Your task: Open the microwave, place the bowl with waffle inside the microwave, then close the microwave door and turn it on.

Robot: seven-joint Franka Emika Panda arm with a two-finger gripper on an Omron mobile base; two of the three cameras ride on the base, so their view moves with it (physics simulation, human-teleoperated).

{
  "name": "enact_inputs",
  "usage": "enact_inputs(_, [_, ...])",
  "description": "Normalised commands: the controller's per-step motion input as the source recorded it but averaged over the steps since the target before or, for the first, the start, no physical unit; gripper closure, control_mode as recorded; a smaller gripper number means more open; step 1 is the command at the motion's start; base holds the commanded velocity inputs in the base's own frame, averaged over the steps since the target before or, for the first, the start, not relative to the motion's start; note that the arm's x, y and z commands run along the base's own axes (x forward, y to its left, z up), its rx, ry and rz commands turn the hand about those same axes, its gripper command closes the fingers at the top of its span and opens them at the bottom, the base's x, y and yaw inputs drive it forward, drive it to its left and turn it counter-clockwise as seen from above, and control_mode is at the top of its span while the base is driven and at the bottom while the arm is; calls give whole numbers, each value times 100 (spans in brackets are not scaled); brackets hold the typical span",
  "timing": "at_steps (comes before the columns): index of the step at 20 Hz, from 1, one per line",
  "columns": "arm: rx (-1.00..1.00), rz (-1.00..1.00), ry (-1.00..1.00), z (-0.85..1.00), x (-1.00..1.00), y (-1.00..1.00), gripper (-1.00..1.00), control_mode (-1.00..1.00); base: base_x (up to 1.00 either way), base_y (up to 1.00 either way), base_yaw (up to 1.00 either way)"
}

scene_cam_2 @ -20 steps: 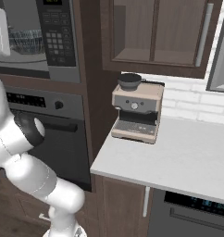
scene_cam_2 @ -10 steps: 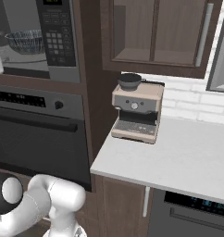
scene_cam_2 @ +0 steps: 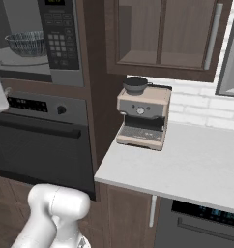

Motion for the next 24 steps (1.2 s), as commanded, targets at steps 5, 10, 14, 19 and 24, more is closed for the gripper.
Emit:
enact_inputs(5, [-20,0,10,-28,-94,0,-100,-100,0,0,0])
enact_inputs(10, [-22,0,7,-42,-53,0,-100,-100,0,0,0])
enact_inputs(14, [-18,-3,1,-51,-50,0,100,-100,0,0,0])
enact_inputs(19, [-12,-11,-3,-64,-20,-2,100,-100,0,0,0])
enact_inputs(24, [-5,-12,-29,-69,4,-19,100,-100,0,0,0])
